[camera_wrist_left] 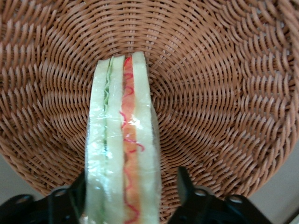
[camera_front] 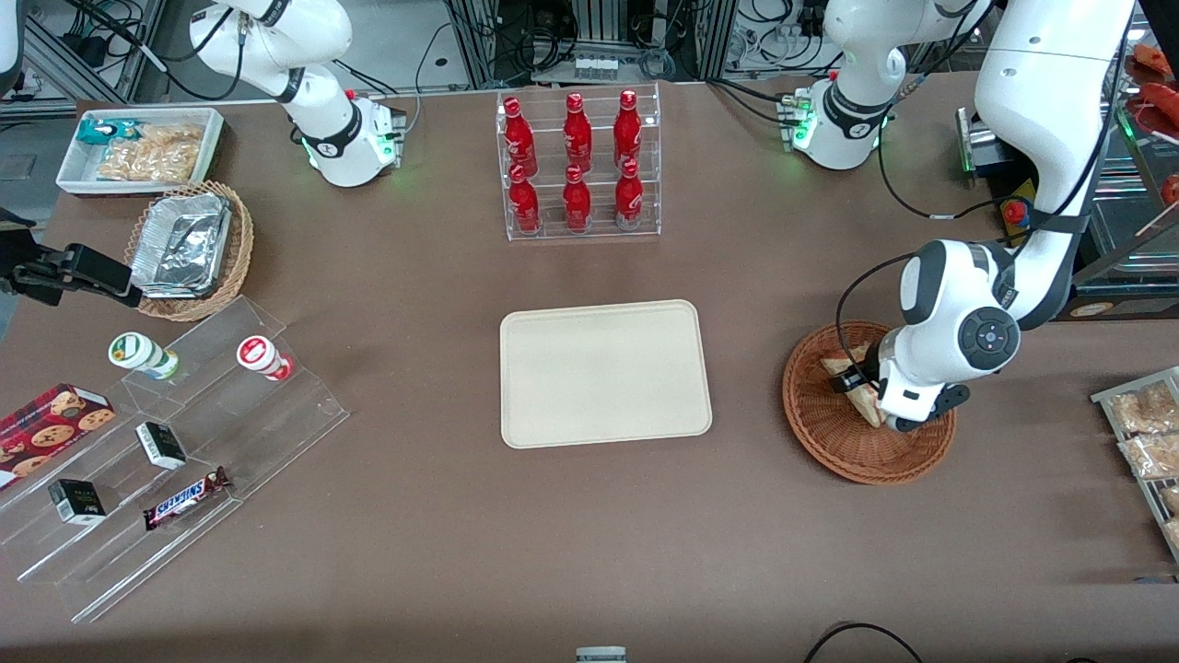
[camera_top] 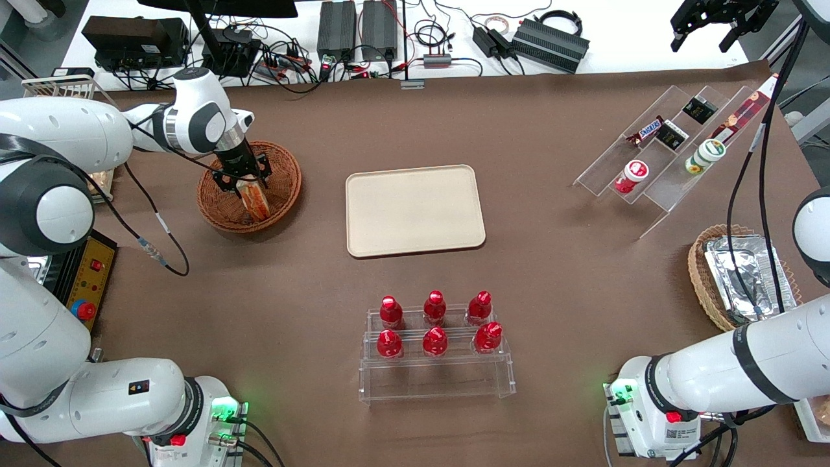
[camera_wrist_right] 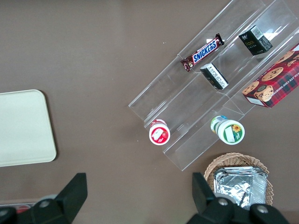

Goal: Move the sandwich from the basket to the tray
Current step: 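Close the left gripper on the wrapped sandwich and lift it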

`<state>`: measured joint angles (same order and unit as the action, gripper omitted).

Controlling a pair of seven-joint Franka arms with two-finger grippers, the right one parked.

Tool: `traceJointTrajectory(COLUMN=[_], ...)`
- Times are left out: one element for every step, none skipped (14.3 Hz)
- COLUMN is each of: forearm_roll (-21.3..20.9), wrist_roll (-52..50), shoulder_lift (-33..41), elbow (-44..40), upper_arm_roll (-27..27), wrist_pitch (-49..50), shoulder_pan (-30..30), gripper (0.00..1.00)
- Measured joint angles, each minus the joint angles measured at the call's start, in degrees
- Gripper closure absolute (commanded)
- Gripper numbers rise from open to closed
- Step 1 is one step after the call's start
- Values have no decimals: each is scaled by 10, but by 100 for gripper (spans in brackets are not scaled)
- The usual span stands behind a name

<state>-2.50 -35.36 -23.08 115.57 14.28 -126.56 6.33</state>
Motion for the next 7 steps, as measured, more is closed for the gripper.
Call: traceJointTrajectory(forearm_roll=[0,0,0,-1,-2,-5,-5], wrist_roll=[0,0,0,1,7,25,57], shoulder_lift=[0,1,2,4,7,13,21], elbow=[0,0,-1,-2,-6,-10,-15], upper_arm_roll=[0,-1,-1,-1,-1,-1,0], wrist_pitch=[0,0,0,-1,-4,-6,-6], shoulder_pan=[0,0,0,0,0,-1,-1], gripper=[88,90,90,92,92,92,92])
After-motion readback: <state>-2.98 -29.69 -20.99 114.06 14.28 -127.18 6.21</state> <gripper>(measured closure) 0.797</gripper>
